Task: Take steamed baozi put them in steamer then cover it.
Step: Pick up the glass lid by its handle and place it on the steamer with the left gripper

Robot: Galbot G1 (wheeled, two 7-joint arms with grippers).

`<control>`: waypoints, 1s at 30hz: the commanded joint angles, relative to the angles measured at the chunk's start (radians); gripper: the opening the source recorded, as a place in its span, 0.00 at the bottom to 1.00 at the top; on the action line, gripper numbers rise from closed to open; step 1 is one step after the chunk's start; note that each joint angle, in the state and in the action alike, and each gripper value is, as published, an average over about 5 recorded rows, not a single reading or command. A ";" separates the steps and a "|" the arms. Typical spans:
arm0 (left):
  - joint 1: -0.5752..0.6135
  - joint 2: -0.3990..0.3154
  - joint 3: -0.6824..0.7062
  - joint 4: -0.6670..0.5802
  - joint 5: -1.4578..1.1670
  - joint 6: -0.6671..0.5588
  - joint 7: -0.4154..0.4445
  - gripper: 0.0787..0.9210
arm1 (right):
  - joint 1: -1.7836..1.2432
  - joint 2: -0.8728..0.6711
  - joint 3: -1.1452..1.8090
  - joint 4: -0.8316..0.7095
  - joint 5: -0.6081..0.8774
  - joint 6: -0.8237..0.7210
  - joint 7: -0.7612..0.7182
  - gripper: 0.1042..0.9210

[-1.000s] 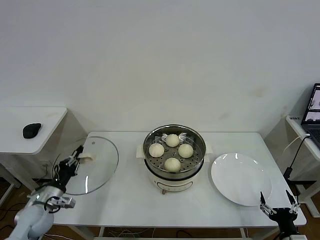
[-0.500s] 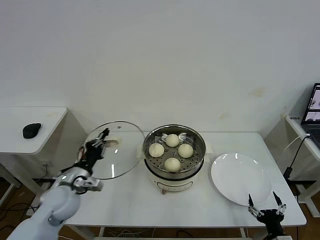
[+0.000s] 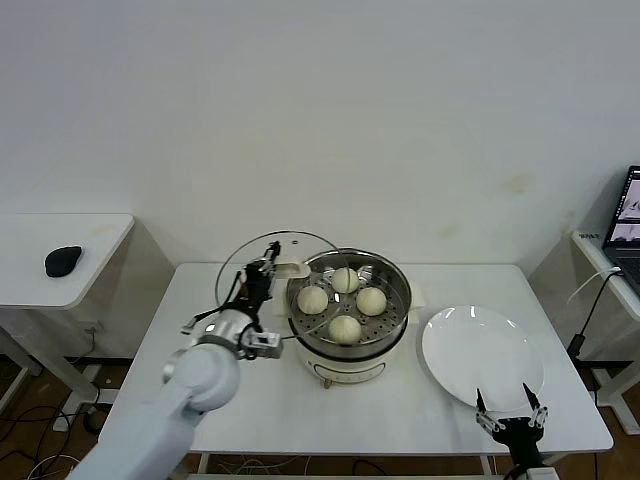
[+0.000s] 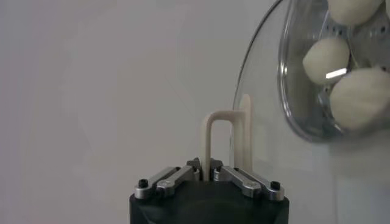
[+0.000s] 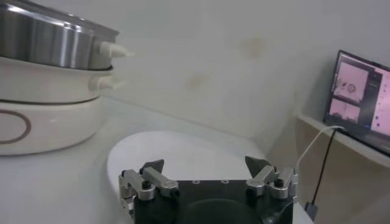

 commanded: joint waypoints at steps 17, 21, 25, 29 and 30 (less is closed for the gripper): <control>-0.151 -0.381 0.171 0.313 0.246 0.092 0.140 0.08 | 0.000 0.001 -0.014 -0.022 -0.017 0.013 0.003 0.88; -0.148 -0.387 0.169 0.318 0.241 0.090 0.136 0.08 | -0.001 0.002 -0.017 -0.023 -0.019 0.015 0.002 0.88; -0.145 -0.388 0.166 0.318 0.239 0.088 0.132 0.08 | 0.000 0.002 -0.020 -0.026 -0.020 0.015 0.002 0.88; -0.139 -0.388 0.162 0.317 0.240 0.087 0.129 0.08 | 0.002 0.001 -0.022 -0.030 -0.020 0.016 0.002 0.88; -0.138 -0.389 0.162 0.317 0.240 0.086 0.128 0.08 | 0.002 0.000 -0.022 -0.032 -0.021 0.016 0.002 0.88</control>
